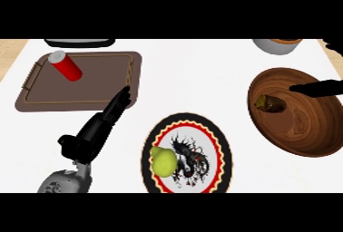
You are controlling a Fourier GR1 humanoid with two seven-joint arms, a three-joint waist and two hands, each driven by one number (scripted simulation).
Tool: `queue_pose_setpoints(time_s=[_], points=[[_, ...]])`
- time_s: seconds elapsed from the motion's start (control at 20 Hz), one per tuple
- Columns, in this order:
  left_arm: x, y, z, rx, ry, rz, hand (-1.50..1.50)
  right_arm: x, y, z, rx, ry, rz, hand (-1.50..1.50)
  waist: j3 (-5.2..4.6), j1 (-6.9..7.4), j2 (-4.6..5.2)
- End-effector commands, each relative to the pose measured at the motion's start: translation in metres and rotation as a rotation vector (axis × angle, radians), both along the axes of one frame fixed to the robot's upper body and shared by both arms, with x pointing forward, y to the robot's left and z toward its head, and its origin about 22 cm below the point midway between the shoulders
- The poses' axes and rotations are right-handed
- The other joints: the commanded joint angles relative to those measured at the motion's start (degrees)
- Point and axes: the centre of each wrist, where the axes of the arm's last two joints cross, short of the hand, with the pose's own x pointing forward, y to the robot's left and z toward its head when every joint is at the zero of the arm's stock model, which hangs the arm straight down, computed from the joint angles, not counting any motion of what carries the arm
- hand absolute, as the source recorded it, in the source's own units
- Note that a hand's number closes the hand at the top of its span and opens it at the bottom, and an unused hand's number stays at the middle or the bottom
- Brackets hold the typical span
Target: Pick the sweet potato from the plate and place it in the bowl
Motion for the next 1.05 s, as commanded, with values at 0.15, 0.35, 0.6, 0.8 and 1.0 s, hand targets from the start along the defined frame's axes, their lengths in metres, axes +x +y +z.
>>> queue_pose_setpoints(time_s=[0.15, 0.35, 0.6, 0.8, 1.0], points=[[-0.005, -0.002, -0.001, -0.017, 0.015, -0.003, 0.0, -0.033, -0.088, 0.007, 0.198, -0.049, -0.131, -1.5, 0.01, -0.4, 0.01], [0.005, -0.006, 0.005, 0.0, -0.011, 0.013, 0.0, -0.051, -0.135, 0.002, 0.301, -0.098, -0.203, -1.5, 0.06, -0.22, 0.21], [-0.007, -0.005, -0.001, -0.012, -0.013, -0.001, 0.0, -0.102, -0.205, 0.025, 0.324, -0.151, -0.224, -1.5, 0.06, -0.16, 0.1], [0.012, -0.009, 0.009, -0.014, -0.006, -0.004, 0.0, -0.132, -0.236, -0.004, 0.35, -0.119, -0.215, -1.5, 0.12, 0.25, 0.4], [0.008, -0.012, 0.008, -0.002, -0.012, -0.031, 0.0, -0.156, -0.256, -0.007, 0.367, -0.121, -0.191, -1.5, 0.23, 0.83, 0.56]])
